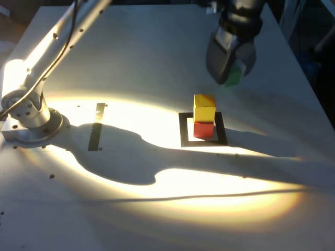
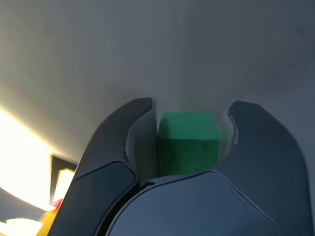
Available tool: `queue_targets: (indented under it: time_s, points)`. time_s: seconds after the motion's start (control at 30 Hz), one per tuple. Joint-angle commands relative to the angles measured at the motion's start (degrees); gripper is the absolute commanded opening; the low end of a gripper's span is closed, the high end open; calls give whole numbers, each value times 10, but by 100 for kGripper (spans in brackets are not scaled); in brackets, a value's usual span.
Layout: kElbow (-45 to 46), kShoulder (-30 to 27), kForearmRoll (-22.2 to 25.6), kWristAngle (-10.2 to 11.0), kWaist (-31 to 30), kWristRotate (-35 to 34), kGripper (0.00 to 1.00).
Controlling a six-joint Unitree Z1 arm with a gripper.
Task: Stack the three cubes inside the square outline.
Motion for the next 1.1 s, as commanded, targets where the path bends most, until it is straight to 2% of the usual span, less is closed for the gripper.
queue_targets:
  time_s: [0.0, 0.2, 0.3, 0.4, 0.67, 0.87, 1.07]
  points:
    - [-7, -39, 25, 1, -17, 48, 13]
    - [1, -143, 87, 5, -95, 135, 11]
    - [40, -194, 94, 11, -149, 142, 11]
    - [80, -219, 93, 12, -188, 128, 11]
    - [172, -226, 67, 17, -228, 79, 11]
    - [189, -231, 52, 21, -229, 31, 11]
    - [189, -219, 34, 14, -223, 5, 11]
